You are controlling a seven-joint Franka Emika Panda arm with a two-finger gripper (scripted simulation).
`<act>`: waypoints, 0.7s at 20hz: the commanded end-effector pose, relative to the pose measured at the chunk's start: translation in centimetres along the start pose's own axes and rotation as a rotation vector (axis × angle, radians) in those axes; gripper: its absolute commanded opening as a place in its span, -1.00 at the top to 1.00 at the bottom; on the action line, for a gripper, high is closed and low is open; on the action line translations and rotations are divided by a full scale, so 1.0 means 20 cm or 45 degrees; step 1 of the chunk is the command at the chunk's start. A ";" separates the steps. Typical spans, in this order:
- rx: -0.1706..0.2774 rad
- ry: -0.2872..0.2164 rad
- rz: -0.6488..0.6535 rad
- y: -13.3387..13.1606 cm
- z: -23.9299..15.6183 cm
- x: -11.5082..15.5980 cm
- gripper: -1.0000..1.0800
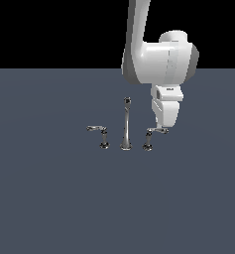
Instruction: Turn on the faucet by rotating a designated handle.
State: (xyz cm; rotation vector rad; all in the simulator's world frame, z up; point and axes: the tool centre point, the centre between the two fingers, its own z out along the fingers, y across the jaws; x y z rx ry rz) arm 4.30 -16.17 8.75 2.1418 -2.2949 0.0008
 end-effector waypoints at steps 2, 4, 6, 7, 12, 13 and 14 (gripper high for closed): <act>0.002 -0.002 0.018 -0.01 0.01 0.01 1.00; 0.002 -0.003 0.016 -0.01 0.01 0.01 1.00; 0.002 -0.003 0.015 -0.01 0.01 0.01 1.00; 0.002 -0.003 0.015 -0.01 0.01 0.01 1.00; 0.002 -0.003 0.015 0.04 0.01 0.03 1.00; 0.002 -0.003 0.015 0.06 0.01 0.04 1.00; 0.002 -0.003 0.015 0.07 0.01 0.04 1.00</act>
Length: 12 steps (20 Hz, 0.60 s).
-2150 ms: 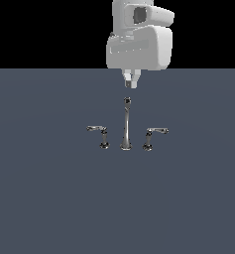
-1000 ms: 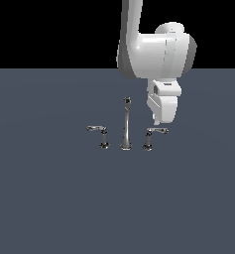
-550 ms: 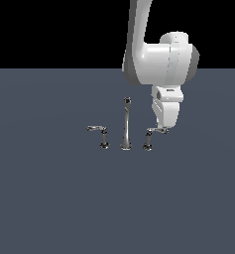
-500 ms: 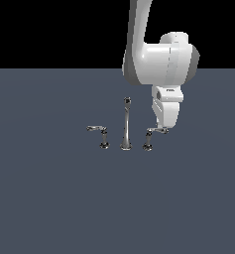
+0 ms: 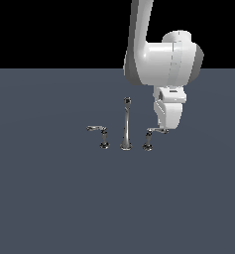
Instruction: Turn on the faucet by rotating a designated handle.
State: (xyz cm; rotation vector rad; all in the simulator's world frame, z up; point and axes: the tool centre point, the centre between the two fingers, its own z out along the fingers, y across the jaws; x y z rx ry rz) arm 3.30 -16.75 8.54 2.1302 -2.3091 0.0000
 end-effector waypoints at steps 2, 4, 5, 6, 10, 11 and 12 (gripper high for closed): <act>0.000 0.000 0.001 0.06 0.00 0.02 1.00; 0.000 0.000 0.001 0.09 0.00 0.04 1.00; 0.000 0.000 0.001 0.10 0.00 0.05 1.00; 0.000 0.000 0.001 0.12 0.00 0.05 1.00; 0.014 0.000 -0.009 0.11 0.00 0.04 1.00; 0.014 0.000 -0.008 0.13 0.00 0.04 1.00; 0.013 0.000 -0.008 0.14 0.00 0.03 1.00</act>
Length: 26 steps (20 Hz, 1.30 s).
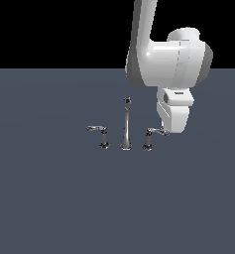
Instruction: Turn on the faucet by rotating a designated handle.
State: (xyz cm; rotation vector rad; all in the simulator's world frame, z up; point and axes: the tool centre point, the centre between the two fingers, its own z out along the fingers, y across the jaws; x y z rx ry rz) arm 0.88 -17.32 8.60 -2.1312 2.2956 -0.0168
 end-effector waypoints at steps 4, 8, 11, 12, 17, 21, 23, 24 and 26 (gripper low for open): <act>-0.008 -0.001 0.002 0.09 0.00 -0.02 1.00; -0.012 -0.001 0.004 0.16 0.00 -0.03 1.00; -0.014 -0.001 0.006 0.21 0.00 -0.04 1.00; -0.015 -0.001 0.007 0.22 0.00 -0.05 1.00; -0.012 0.003 0.018 0.25 0.00 -0.04 1.00; -0.014 0.002 0.015 0.29 0.00 -0.13 1.00; -0.015 0.001 0.013 0.31 0.00 -0.17 1.00; -0.015 0.001 0.012 0.32 0.00 -0.19 1.00; -0.016 0.000 0.011 0.34 0.00 -0.24 1.00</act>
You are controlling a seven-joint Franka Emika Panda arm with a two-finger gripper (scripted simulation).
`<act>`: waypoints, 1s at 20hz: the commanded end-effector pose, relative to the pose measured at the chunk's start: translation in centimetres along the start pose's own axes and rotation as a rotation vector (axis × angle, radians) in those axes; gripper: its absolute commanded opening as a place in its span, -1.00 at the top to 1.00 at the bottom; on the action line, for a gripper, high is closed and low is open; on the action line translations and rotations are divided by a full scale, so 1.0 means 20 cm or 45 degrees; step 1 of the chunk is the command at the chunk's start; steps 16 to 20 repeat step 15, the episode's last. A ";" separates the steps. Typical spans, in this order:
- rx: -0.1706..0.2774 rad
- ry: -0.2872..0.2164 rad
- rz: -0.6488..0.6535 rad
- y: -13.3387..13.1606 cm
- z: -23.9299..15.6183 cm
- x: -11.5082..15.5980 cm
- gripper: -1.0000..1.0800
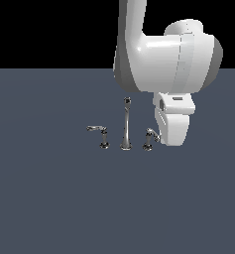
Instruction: Turn on the faucet by rotating a designated handle.
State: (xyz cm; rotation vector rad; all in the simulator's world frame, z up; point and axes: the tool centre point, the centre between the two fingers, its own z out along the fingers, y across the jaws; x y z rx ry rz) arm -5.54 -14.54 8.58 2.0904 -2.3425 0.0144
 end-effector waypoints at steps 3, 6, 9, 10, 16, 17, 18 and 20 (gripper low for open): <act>-0.007 -0.010 -0.041 0.04 0.00 -0.16 1.00; -0.004 -0.002 -0.002 0.02 0.00 -0.11 1.00; -0.005 -0.005 -0.015 -0.01 0.00 -0.21 1.00; -0.005 -0.005 -0.020 -0.01 0.00 -0.24 1.00; -0.007 -0.009 -0.038 -0.04 0.00 -0.37 1.00; -0.007 -0.009 -0.038 -0.04 0.00 -0.37 1.00; -0.007 -0.009 -0.038 -0.04 0.00 -0.37 1.00; -0.007 -0.009 -0.038 -0.04 0.00 -0.37 1.00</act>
